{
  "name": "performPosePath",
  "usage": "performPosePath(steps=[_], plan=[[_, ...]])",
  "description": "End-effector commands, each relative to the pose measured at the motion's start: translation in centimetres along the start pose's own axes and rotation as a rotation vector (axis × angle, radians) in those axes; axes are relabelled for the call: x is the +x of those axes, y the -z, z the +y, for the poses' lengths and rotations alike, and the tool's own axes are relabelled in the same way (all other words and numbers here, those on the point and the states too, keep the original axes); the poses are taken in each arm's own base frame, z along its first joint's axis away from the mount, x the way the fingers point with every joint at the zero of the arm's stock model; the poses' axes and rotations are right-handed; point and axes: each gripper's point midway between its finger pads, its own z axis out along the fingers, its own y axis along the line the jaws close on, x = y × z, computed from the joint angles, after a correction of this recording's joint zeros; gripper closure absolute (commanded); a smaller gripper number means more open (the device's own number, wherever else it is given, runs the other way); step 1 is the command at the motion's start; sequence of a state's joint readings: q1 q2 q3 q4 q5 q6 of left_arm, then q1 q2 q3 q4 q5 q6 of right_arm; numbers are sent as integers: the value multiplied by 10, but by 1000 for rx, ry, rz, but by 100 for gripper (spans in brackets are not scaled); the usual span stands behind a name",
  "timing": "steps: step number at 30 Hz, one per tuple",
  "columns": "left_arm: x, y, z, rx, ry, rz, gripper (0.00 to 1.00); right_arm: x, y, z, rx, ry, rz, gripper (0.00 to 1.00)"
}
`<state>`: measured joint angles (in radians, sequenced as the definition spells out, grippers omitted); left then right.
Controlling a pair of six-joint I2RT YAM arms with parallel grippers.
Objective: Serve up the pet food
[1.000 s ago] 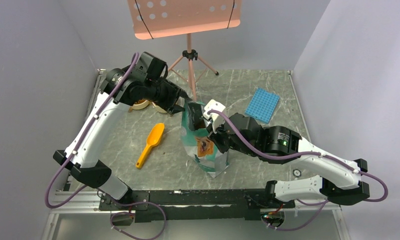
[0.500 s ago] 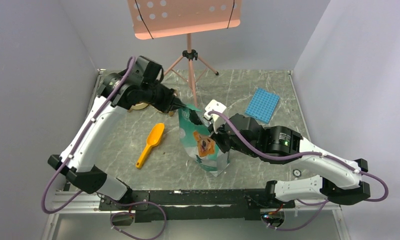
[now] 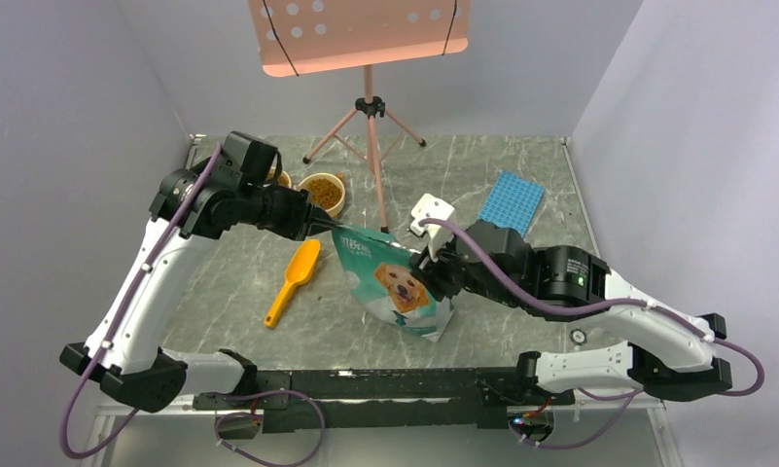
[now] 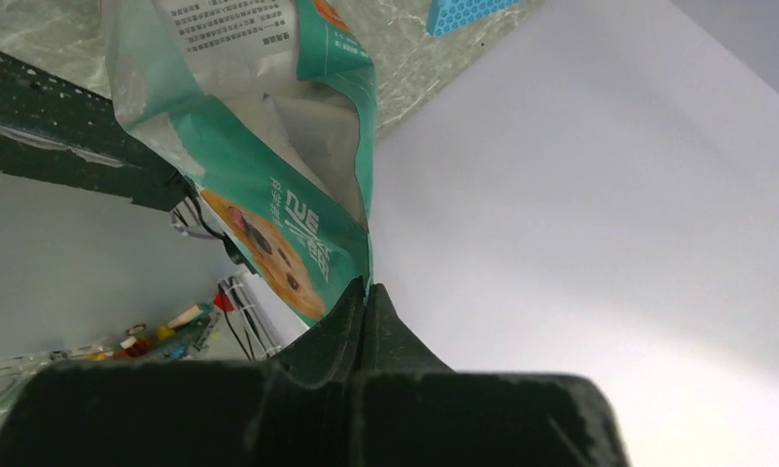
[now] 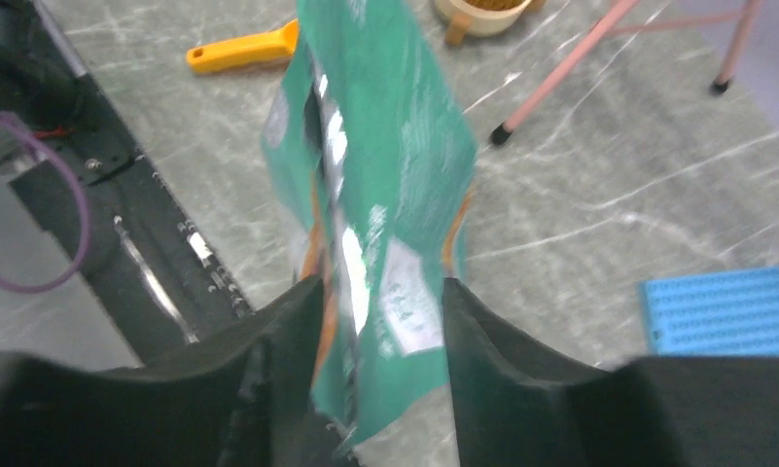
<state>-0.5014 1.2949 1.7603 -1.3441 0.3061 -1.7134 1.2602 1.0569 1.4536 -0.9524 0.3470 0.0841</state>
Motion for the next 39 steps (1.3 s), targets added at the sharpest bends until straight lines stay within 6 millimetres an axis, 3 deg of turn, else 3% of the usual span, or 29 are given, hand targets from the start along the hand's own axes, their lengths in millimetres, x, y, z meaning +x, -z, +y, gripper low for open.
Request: performPosePath(steps=[1, 5, 9, 15, 21, 22, 26, 27, 29, 32, 33, 35, 39], plan=[[5, 28, -19, 138, 91, -1, 100, -37, -6, -5, 44, 34, -37, 40], [14, 22, -14, 107, 94, 22, 100, -57, -30, -8, 135, 82, 24, 35], [16, 22, -10, 95, 111, 27, 100, -61, -49, -6, 169, 160, 101, 37], [11, 30, -7, 105, 123, -11, 100, -60, -49, -3, 208, 187, 122, 41], [7, 23, 5, 81, 167, -16, 100, -40, -53, 26, 177, 396, 158, 45], [6, 23, 6, 80, 171, -20, 100, -37, -55, 27, 184, 425, 170, 50], [3, 25, 9, 79, 175, -34, 100, -49, -57, 14, 296, 431, 144, 95], [3, 24, 10, 77, 170, -37, 100, -55, -56, 13, 309, 414, 125, 100], [3, 21, 13, 79, 149, -31, 85, -64, -55, 22, 248, 371, 85, 100], [8, 14, 17, 98, 115, -22, 40, -77, -50, 41, 94, 279, 1, 100], [11, 12, 19, 99, 105, -13, 30, -80, -49, 45, 46, 245, -19, 100], [19, 5, 21, 96, 86, 7, 20, -84, -46, 48, -26, 189, -44, 100], [37, -9, 11, 140, 56, 76, 20, -86, -43, 51, -86, 162, -57, 100]])
